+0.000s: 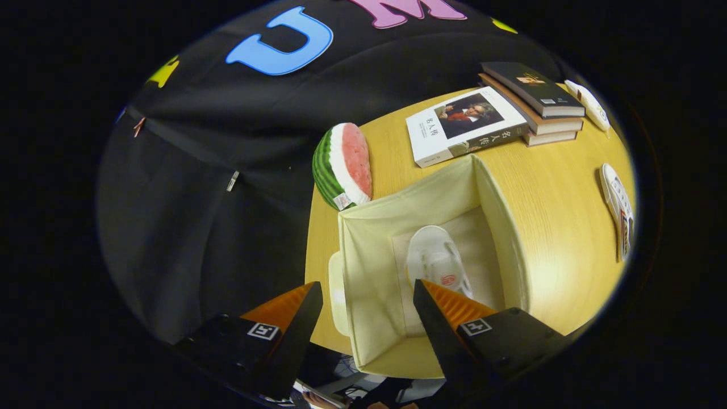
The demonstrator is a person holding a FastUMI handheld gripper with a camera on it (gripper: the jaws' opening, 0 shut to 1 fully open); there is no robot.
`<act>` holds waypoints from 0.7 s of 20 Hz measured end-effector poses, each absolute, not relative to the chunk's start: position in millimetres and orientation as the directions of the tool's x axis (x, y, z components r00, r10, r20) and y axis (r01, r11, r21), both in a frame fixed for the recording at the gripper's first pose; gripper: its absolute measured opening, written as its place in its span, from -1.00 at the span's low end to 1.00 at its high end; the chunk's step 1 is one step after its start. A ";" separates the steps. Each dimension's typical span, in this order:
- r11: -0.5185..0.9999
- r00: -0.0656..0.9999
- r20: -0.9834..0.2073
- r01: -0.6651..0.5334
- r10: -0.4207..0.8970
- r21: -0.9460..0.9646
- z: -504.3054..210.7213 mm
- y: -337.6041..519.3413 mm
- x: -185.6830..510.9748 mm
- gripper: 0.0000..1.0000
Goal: Open the storage box then place both shoes into the box .Put the left shoe in first, then the right shoe, with the right side of both shoes facing outward in a uniform manner.
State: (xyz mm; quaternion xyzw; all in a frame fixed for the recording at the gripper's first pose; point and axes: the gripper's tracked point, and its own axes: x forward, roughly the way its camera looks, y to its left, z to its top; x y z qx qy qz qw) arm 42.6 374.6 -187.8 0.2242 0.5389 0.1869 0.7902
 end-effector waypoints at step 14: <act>0.973 0.617 -0.753 -0.171 0.229 0.156 -151.6 63.9 68.3 0.98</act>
